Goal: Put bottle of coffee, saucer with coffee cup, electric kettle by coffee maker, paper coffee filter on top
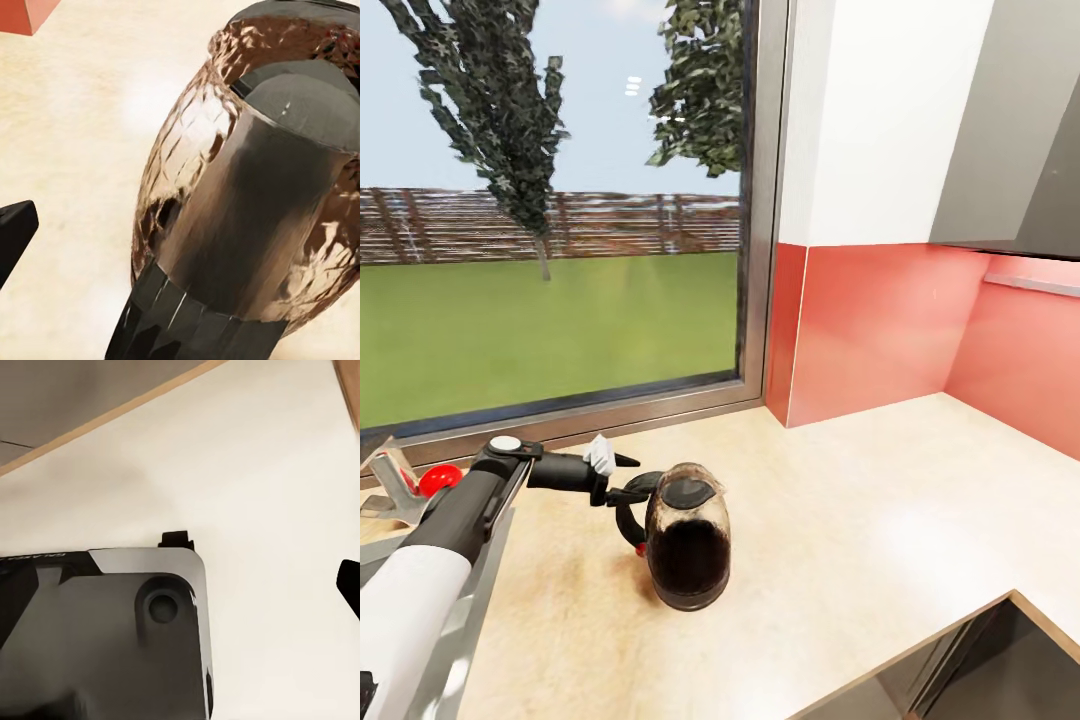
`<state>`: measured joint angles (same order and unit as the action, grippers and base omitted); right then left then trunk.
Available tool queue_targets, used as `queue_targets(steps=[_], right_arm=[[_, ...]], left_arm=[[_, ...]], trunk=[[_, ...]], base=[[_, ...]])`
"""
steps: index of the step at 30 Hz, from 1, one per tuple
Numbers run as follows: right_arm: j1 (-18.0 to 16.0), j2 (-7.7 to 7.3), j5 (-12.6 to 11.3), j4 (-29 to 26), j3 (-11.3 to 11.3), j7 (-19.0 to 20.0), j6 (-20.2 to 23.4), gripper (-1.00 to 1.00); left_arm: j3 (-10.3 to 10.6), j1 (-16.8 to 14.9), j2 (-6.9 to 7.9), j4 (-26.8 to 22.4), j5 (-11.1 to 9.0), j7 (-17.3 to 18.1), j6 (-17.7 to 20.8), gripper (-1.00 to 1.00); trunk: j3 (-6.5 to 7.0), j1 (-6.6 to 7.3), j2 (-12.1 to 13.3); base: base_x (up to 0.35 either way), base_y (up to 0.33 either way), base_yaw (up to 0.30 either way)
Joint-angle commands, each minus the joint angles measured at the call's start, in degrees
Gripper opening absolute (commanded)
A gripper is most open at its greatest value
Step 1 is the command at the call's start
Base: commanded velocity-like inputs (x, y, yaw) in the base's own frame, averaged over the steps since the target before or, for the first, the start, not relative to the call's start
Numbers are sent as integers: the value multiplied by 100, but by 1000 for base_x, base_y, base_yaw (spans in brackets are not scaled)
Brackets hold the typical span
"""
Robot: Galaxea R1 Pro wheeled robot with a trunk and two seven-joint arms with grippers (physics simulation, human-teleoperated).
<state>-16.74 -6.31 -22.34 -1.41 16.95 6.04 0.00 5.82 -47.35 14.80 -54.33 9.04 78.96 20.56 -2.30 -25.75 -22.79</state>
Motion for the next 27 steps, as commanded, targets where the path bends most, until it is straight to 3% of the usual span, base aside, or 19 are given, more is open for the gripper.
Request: queue_targets(steps=[1,11,12,27], right_arm=[[-5,-2,-60,0,46,20,0,100],[-5,-2,-60,0,46,20,0,100],[-5,-2,-60,0,46,20,0,100],[-5,-2,-60,0,46,20,0,100]], left_arm=[[6,-4,3,-3,18,23,58,100],[7,-2,8,10,18,31,47,100],[7,-2,9,10,18,33,46,-100],[10,-10,22,-24,4,66,78,-100]], trunk=[[-14,-4,-13],[-14,-4,-13],[-14,-4,-13],[-14,-4,-13]], base=[[0,0,0],[0,0,0],[0,0,0],[0,0,0]])
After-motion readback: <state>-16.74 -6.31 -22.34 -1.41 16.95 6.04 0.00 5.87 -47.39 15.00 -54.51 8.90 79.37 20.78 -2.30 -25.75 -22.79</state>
